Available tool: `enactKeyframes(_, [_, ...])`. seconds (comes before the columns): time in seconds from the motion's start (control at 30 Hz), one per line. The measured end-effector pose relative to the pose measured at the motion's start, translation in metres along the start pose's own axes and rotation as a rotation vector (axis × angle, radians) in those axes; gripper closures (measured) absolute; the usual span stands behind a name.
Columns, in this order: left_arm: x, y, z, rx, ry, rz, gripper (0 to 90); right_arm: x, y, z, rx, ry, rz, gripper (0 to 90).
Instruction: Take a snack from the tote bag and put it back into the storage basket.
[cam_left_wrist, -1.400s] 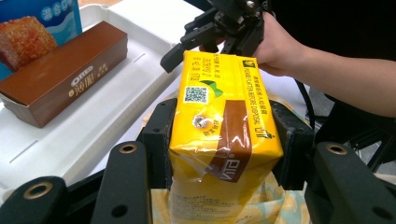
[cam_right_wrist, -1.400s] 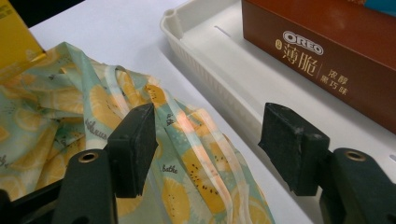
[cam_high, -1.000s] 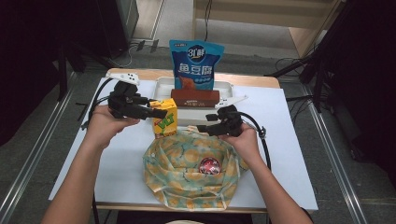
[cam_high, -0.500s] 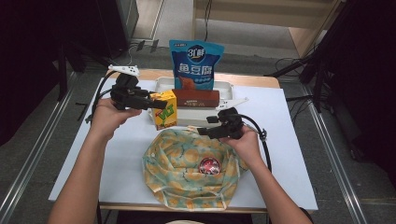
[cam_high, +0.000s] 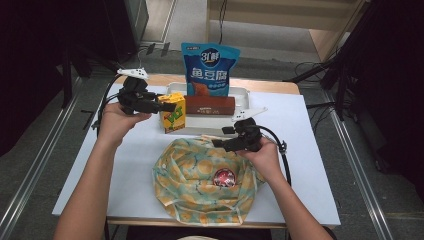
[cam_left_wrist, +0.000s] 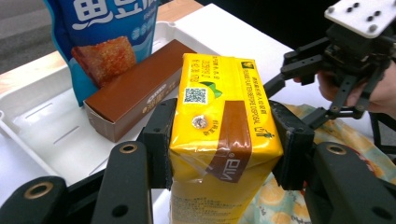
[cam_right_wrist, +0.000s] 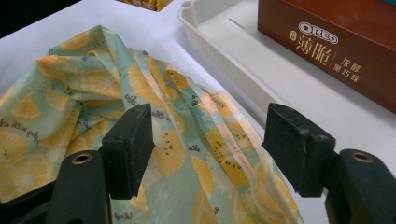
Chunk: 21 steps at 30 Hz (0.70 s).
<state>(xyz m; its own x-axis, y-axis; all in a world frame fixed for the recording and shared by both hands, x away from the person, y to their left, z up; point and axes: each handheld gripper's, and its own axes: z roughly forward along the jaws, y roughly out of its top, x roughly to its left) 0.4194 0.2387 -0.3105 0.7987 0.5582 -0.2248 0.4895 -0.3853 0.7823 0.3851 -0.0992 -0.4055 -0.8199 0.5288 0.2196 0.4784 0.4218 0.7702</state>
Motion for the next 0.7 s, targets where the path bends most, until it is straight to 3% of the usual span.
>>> enactKeyframes(0.7, [0.024, -0.004, 0.016, -0.021, 0.033, -0.02, 50.9, 0.005, -0.007, -0.009, -0.002, -0.013, 0.003, 34.3])
